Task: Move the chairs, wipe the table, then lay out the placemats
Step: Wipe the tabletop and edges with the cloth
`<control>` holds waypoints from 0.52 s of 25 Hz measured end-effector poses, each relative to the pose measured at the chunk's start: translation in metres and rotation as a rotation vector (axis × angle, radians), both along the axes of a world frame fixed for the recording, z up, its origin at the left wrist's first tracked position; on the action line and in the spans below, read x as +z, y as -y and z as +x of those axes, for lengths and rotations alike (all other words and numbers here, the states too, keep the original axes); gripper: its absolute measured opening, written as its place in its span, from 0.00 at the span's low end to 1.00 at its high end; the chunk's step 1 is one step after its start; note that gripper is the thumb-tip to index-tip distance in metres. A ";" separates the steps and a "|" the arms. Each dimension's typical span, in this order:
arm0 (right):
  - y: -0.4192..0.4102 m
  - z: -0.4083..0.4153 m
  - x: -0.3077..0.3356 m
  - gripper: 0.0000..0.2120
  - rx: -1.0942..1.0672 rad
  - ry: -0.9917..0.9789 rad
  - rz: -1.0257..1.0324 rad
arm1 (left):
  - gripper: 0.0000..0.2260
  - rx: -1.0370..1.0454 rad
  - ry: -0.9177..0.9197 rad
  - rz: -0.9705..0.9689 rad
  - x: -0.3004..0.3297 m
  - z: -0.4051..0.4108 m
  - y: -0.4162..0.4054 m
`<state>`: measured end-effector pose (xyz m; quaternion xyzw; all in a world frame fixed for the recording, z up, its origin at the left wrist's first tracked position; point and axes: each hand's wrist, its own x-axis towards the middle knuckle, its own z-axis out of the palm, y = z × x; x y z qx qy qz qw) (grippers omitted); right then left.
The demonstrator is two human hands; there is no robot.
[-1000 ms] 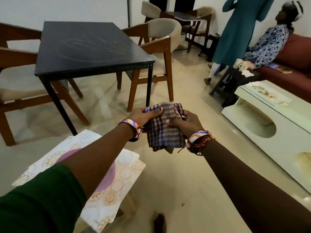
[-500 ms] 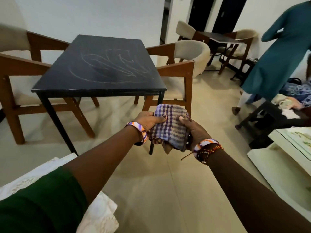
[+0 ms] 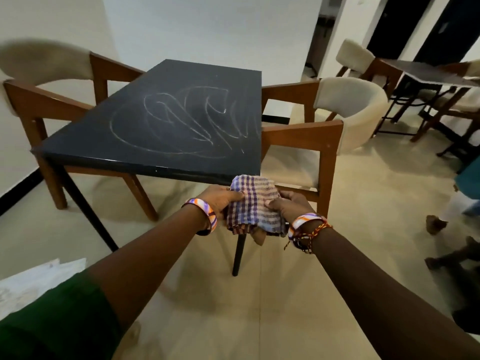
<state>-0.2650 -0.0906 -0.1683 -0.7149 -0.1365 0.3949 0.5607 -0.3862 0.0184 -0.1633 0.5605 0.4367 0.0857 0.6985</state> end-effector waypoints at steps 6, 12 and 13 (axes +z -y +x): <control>-0.113 0.067 -0.021 0.22 0.136 0.082 -0.043 | 0.17 0.108 -0.030 0.151 -0.002 0.030 -0.066; -0.193 0.094 -0.059 0.29 0.444 0.916 -0.447 | 0.21 0.380 -0.566 0.743 -0.060 0.045 -0.161; -0.199 0.089 -0.064 0.31 0.605 1.035 -0.506 | 0.21 0.346 -0.635 0.850 -0.068 0.050 -0.171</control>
